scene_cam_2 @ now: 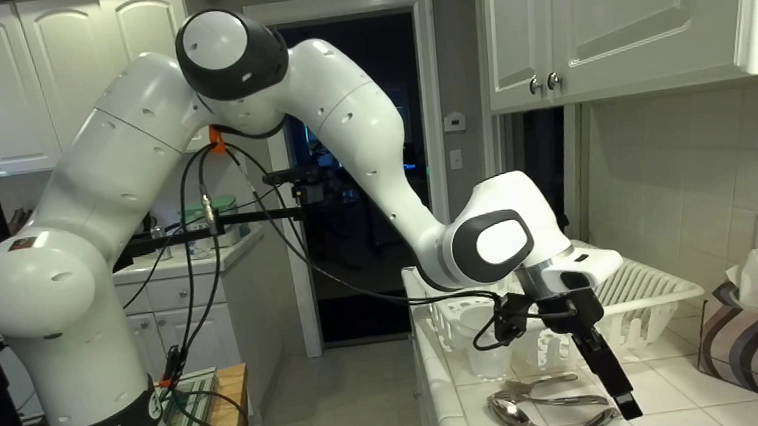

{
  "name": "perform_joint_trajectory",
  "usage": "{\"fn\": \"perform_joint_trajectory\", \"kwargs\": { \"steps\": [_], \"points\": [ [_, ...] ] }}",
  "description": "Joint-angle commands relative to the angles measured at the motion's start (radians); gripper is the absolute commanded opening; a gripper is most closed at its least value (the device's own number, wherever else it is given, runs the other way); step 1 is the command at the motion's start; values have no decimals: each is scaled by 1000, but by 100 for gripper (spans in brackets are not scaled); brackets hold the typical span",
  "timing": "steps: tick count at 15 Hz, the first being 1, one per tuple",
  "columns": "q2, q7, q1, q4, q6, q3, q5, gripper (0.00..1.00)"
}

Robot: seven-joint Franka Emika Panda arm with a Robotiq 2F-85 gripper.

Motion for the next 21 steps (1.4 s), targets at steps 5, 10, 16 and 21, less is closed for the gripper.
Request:
{"fn": "perform_joint_trajectory", "kwargs": {
  "steps": [5,10,16,21],
  "points": [
    [-215,-24,45,-121,8,-45,-7,100],
    [-450,-168,-83,-225,-125,130,26,100],
    [-649,-245,-233,-266,-417,283,13,100],
    [-736,-399,-325,-290,-553,364,115,100]
  ]
}}
